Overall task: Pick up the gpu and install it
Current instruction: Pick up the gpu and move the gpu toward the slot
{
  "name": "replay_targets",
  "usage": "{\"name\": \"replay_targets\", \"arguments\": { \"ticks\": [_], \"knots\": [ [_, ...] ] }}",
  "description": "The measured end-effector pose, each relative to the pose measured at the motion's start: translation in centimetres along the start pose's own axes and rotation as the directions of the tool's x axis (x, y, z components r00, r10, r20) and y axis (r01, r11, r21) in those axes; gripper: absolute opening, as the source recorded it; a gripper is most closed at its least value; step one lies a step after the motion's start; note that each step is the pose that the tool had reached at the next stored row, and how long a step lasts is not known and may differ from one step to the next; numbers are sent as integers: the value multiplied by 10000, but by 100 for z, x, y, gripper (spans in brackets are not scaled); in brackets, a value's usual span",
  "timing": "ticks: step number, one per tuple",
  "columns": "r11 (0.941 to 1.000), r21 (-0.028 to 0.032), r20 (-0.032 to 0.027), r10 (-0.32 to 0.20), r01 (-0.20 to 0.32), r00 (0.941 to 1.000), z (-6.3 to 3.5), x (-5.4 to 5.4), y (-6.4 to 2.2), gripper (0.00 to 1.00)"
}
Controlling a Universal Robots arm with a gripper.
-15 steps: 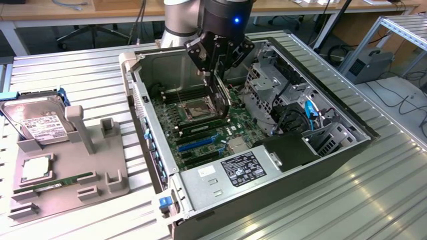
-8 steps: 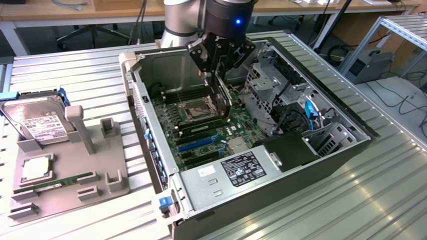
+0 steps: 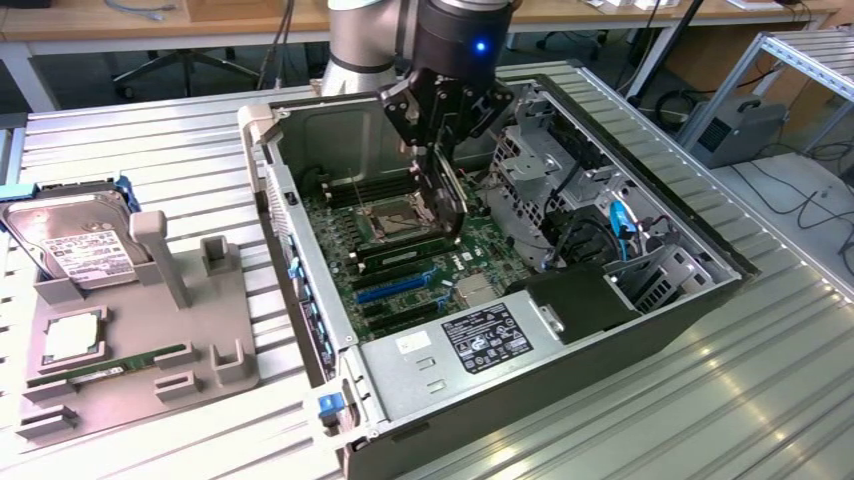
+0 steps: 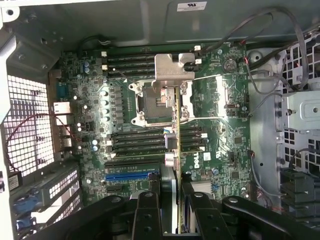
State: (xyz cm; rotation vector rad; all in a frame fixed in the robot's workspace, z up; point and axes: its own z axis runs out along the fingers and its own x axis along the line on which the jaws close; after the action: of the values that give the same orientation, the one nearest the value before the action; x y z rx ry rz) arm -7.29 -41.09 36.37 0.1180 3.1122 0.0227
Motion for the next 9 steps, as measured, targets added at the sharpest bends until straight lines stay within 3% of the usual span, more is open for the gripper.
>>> {"name": "replay_targets", "arguments": {
  "ticks": [9],
  "knots": [
    [10000, -1, 1, -1, 1, 10000, 46, -86, 6, 27]
  ]
}}
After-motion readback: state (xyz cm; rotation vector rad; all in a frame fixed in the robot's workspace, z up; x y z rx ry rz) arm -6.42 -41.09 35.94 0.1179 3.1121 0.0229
